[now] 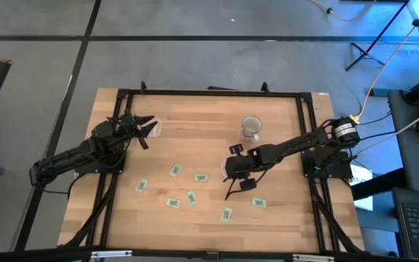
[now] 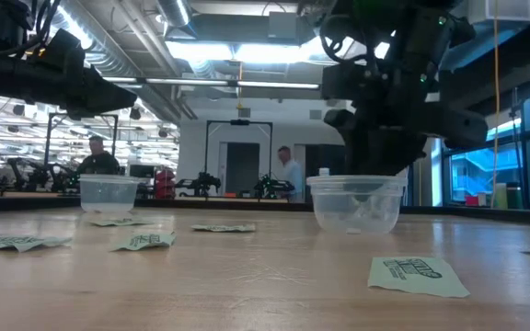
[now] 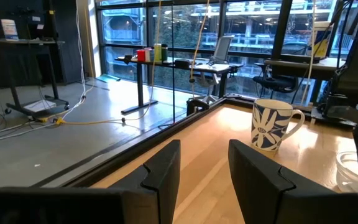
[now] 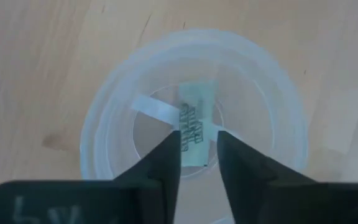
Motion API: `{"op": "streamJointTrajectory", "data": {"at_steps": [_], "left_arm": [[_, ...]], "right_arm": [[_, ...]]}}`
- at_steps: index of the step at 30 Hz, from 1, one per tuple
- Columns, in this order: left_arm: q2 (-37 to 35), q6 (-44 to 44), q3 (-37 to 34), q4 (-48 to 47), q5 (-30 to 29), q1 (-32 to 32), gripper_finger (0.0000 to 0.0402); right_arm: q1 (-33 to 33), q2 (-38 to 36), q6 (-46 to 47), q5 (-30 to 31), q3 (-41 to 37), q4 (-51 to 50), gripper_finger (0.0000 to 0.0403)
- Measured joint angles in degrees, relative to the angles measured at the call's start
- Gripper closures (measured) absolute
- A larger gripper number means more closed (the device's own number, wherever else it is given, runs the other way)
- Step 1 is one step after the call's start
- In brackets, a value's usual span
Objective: Pick and place Stevia / Truvia into bins
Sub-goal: Put the green stevia packet into the circular transparent container
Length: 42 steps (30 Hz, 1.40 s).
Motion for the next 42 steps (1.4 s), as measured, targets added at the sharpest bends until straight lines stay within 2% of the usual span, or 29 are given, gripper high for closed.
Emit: {"op": "streamJointTrajectory", "data": {"at_steps": [4, 10, 15, 17, 20, 25, 29, 42], "left_arm": [[0.0, 0.0, 0.0, 0.0, 0.0, 0.0, 0.0272], [0.0, 0.0, 0.0, 0.0, 0.0, 0.0, 0.0272], [0.0, 0.0, 0.0, 0.0, 0.0, 0.0, 0.0272], [0.0, 0.0, 0.0, 0.0, -0.1, 0.0, 0.0272], [0.0, 0.0, 0.0, 0.0, -0.2, 0.0, 0.0272], [0.0, 0.0, 0.0, 0.1, -0.4, 0.0, 0.0272], [0.0, 0.0, 0.0, 0.1, -0.4, 0.0, 0.0272], [0.0, 0.1, 0.0, 0.1, -0.4, 0.0, 0.0272]], "right_arm": [[0.2, -1.0, 0.1, 0.0, 0.0, -0.3, 0.0256], [1.7, -6.1, 4.1, -0.1, 0.6, -3.8, 0.0248], [2.9, -12.3, 22.1, -0.7, 2.9, -12.2, 0.0248], [3.7, -14.0, 28.5, -4.0, 2.9, -14.8, 0.0248], [6.3, -14.9, 31.0, -9.1, 2.9, -17.3, 0.0248], [12.4, -13.4, 34.4, -10.1, 2.9, -16.7, 0.0249], [16.1, -11.1, 40.5, -9.1, 2.9, -16.9, 0.0249], [23.5, 2.2, 56.8, -9.0, 2.9, -16.1, 0.0249]]}}
